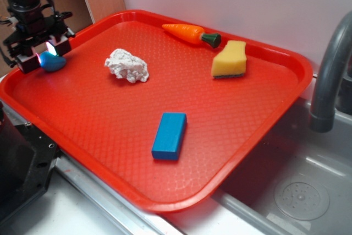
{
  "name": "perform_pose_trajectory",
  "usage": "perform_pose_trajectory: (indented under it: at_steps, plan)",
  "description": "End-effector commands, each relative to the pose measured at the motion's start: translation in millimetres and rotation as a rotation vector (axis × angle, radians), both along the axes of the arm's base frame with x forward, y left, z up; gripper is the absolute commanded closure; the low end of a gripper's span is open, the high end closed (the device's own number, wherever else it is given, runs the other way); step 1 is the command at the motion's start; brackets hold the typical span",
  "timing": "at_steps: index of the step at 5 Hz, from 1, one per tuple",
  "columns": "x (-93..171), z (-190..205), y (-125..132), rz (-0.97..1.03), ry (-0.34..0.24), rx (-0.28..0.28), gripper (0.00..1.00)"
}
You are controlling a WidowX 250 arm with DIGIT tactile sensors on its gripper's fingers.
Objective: Grab the blue ball.
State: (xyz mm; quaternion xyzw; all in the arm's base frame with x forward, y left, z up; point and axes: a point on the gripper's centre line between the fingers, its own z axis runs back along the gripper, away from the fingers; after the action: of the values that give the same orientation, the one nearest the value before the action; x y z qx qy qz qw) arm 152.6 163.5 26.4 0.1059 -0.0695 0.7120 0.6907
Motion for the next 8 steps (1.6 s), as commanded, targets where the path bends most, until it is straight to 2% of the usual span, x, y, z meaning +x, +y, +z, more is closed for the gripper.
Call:
perform_pose_trajectory:
  at_steps: [1,2,3,4,5,6,7,8]
  plan:
    - [-20,64,-52,-0.311,-0.004,0.001,1.0]
    - [10,110,-83,-0.561,-0.013,-0.048,1.0]
    - [41,105,-109,-0.809,0.071,-0.049,1.0]
    - [40,106,-100,-0.737,0.035,-0.053,1.0]
    - [28,103,-67,-0.512,-0.02,-0.044,0.0]
    - [-1,97,-27,-0.263,-0.065,-0.068,0.0]
    - [-22,88,-16,-0.053,-0.098,-0.074,0.0]
    - [-35,77,-8,0.044,-0.121,-0.092,0.0]
